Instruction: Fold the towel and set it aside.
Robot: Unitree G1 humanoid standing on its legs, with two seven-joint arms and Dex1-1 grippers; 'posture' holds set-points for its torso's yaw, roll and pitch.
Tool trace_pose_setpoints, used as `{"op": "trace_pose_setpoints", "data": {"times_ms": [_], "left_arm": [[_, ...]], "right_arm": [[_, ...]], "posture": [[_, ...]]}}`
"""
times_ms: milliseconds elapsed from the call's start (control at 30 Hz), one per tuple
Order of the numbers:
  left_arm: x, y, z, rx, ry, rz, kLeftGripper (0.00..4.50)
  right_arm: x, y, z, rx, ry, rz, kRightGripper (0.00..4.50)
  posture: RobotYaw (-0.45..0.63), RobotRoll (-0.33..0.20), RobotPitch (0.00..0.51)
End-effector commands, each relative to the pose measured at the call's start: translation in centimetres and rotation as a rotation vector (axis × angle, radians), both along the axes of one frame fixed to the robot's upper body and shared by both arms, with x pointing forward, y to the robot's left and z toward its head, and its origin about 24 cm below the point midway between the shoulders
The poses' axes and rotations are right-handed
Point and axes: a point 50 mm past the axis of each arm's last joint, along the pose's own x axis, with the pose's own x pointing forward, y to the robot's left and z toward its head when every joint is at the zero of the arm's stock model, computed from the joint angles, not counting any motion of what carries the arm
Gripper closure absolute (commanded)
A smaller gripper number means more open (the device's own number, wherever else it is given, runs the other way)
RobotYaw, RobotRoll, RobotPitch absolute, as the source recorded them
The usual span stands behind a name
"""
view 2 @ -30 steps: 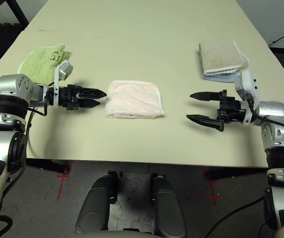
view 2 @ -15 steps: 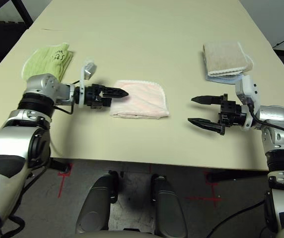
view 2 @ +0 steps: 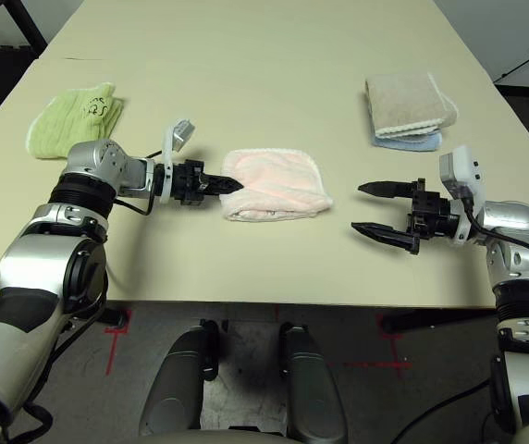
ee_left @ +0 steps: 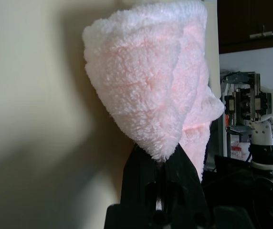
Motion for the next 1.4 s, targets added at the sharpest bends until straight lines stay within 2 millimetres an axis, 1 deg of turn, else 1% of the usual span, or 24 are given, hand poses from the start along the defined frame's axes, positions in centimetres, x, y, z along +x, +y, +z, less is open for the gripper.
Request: {"op": "trace_pose_setpoints", "data": {"times_ms": [33, 167, 233, 400, 533, 700, 867, 1033, 1233, 1400], "left_arm": [[0.1, 1.4, 0.4, -0.014, -0.003, 0.040, 4.47], [-0.3, 2.6, 0.7, -0.070, 0.003, 0.051, 4.47], [-0.5, 2.8, 0.7, -0.096, 0.003, 0.059, 4.47], [-0.5, 3.5, 1.6, -0.170, -0.049, 0.101, 4.47], [-0.2, 4.2, 3.9, -0.261, -0.155, 0.144, 4.47], [0.0, 5.1, 5.3, -0.286, -0.231, 0.200, 4.47], [1.2, 6.8, 6.9, -0.282, -0.351, 0.346, 4.47], [3.0, 7.9, 8.5, -0.277, -0.519, 0.562, 4.47], [3.9, 8.6, 8.9, -0.232, -0.615, 0.692, 4.47], [4.3, 9.7, 9.1, -0.195, -0.707, 0.779, 4.47]], "right_arm": [[-0.1, -0.5, -0.1, -0.011, 0.002, -0.013, 0.00], [0.3, -0.4, 0.0, 0.002, -0.012, -0.019, 0.00], [0.6, -0.2, 0.1, 0.011, -0.020, -0.018, 0.00], [1.7, 1.1, 1.0, 0.056, -0.056, -0.015, 0.00], [2.5, 2.8, 1.1, 0.086, -0.069, 0.009, 0.00], [2.7, 3.9, 1.2, 0.101, -0.074, 0.024, 0.00], [3.3, 5.5, 1.6, 0.148, -0.095, 0.025, 0.00], [3.6, 6.9, 1.9, 0.193, -0.107, 0.020, 0.00], [4.1, 7.9, 2.0, 0.230, -0.126, -0.021, 0.00], [4.2, 8.6, 2.0, 0.265, -0.122, -0.024, 0.00]], "posture": [[0.08, 0.000, 0.213], [0.09, 0.000, 0.205], [0.09, 0.000, 0.205], [0.10, 0.000, 0.200], [0.11, 0.000, 0.198], [0.12, 0.000, 0.196], [0.12, 0.000, 0.195], [0.12, 0.000, 0.197], [0.12, 0.000, 0.201], [0.13, 0.000, 0.206]]}}
